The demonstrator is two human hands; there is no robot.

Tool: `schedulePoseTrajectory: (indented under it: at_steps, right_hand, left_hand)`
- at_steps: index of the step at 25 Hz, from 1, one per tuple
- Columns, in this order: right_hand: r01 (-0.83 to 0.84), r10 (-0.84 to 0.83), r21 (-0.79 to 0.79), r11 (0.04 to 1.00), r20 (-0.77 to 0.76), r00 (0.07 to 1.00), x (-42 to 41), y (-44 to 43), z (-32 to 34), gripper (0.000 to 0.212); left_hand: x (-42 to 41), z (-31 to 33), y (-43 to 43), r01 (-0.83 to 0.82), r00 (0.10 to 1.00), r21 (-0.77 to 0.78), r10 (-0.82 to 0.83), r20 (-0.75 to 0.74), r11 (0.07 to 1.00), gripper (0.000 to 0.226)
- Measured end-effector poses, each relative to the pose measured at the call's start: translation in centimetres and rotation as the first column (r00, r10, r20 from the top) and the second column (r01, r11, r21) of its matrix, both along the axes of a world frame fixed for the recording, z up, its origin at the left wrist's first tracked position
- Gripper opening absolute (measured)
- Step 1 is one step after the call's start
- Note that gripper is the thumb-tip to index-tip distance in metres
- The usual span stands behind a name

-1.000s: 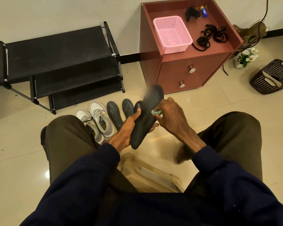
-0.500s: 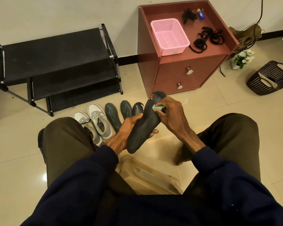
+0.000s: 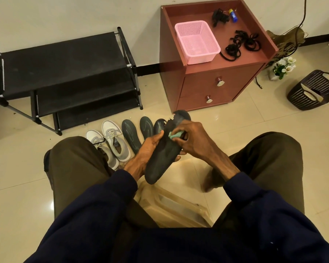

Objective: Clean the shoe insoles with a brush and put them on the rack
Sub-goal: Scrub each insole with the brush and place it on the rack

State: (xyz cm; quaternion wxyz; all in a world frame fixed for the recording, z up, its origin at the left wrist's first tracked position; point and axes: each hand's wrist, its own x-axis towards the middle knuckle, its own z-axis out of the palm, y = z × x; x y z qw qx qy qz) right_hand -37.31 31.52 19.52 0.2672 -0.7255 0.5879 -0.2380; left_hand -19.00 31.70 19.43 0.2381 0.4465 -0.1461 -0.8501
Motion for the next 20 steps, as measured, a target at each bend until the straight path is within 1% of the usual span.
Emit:
schedulePoseTrajectory:
  at_steps: [1,2,3,4,6,7,8,11,12,13,16,17,18,20]
  right_hand:
    - [-0.065,0.064,0.057,0.996,0.028,0.998,0.4,0.3,0.1,0.021]
    - [-0.083,0.081,0.067,0.994,0.037,0.996,0.5,0.3,0.2,0.02]
    - [-0.043,0.042,0.036,0.998,0.023,0.999,0.3,0.0,0.1,0.018]
    - [0.04,-0.04,-0.017,0.999,0.0,0.999,-0.1,-0.4,0.0,0.017]
    - [0.232,-0.238,-0.108,0.967,-0.047,0.97,-1.2,-1.0,-0.4,0.017]
    - [0.285,-0.292,-0.126,0.95,-0.048,0.955,-1.4,-1.1,-0.5,0.018]
    - [0.282,-0.289,-0.127,0.951,-0.036,0.957,-1.1,-0.9,-0.6,0.018]
    - [0.08,-0.079,-0.035,0.996,0.035,0.996,0.5,0.1,-0.2,0.016]
    - [0.045,-0.045,-0.011,0.999,0.037,0.998,0.7,0.1,-0.1,0.015]
    - [0.061,-0.061,-0.015,0.998,0.02,0.998,0.6,-0.1,-0.1,0.015]
    - [0.27,-0.274,-0.087,0.959,-0.049,0.96,-0.8,-0.9,-0.4,0.015]
    - [0.297,-0.303,-0.095,0.95,-0.051,0.952,-0.9,-0.9,-0.5,0.015]
    - [0.273,-0.277,-0.084,0.958,-0.039,0.96,-0.7,-0.7,-0.4,0.016]
    - [0.131,-0.131,-0.011,0.991,0.008,0.991,0.2,-0.1,0.0,0.017]
  left_hand:
    - [0.0,-0.1,0.0,-0.013,1.0,-0.005,0.013,0.013,1.0,0.049]
    - [0.0,-0.3,0.0,-0.008,1.0,-0.01,0.008,0.015,1.0,0.053]
    - [0.0,-0.3,-0.1,0.012,1.0,-0.014,-0.012,0.003,1.0,0.055]
    - [0.0,-0.3,-0.1,0.032,0.999,-0.014,-0.032,-0.018,0.999,0.056]
    - [0.0,-0.1,-0.1,0.045,0.998,0.007,-0.045,-0.043,0.999,0.058]
    - [0.0,0.1,0.0,0.055,0.998,0.016,-0.054,-0.044,0.998,0.058]
    - [0.0,0.1,-0.1,0.064,0.997,0.018,-0.064,-0.041,0.998,0.058]
    - [-0.1,0.1,0.1,0.054,0.998,-0.029,-0.053,0.017,0.998,0.053]
    - [0.0,0.0,0.0,0.041,0.999,-0.039,-0.04,0.026,0.998,0.05]
    - [0.0,0.1,0.0,0.042,0.999,-0.039,-0.041,0.016,0.998,0.049]
    - [0.0,0.2,0.0,0.06,0.998,0.0,-0.06,-0.025,0.998,0.055]
    - [0.0,0.2,0.0,0.063,0.998,0.008,-0.063,-0.021,0.998,0.055]
    - [0.1,0.2,0.1,0.068,0.998,0.004,-0.068,-0.014,0.998,0.054]
    - [0.0,0.2,0.1,0.063,0.998,-0.023,-0.062,0.005,0.998,0.049]
